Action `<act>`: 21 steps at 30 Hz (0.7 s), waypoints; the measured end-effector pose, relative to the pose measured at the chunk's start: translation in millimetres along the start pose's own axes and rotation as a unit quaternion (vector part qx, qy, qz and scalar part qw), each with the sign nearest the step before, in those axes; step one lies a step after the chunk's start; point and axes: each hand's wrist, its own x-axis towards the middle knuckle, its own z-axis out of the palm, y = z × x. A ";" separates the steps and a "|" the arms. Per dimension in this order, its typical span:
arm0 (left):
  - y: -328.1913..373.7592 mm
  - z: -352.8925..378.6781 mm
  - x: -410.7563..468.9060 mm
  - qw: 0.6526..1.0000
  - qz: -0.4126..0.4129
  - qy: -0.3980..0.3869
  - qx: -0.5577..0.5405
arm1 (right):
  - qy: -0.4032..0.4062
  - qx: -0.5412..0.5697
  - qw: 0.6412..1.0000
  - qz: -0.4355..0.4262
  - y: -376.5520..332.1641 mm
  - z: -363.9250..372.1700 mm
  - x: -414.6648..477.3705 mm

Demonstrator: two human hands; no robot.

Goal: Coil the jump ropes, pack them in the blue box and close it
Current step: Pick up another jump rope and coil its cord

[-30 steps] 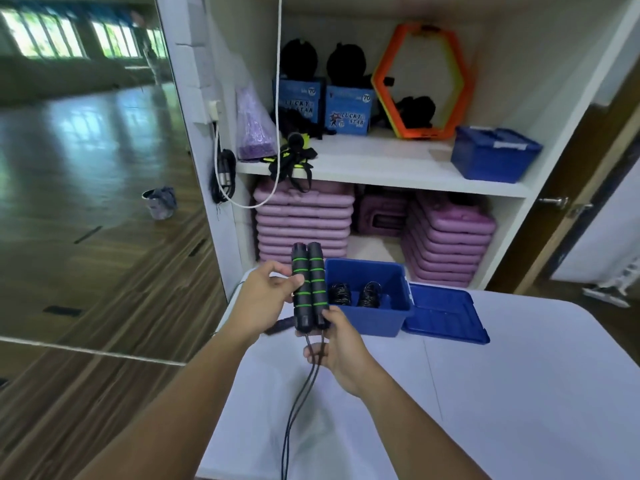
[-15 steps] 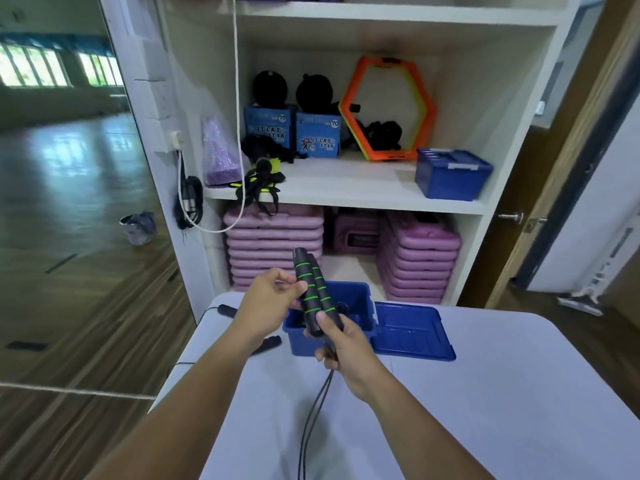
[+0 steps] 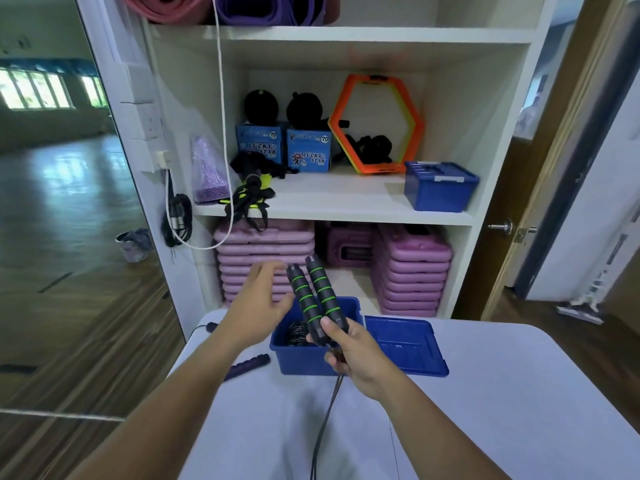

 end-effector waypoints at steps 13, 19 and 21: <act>6.3 -16.6 45.2 0.796 0.388 -0.149 0.440 | -0.129 -0.141 0.981 0.025 -49.8 -17.9 -3.6; 3.4 -14.8 37.3 0.933 0.162 -0.164 0.276 | -0.039 -0.124 0.991 -0.046 -57.5 -34.9 -2.8; -3.9 -14.9 35.5 0.969 0.085 -0.167 0.161 | -0.006 -0.116 0.990 -0.083 -59.6 -42.6 -3.0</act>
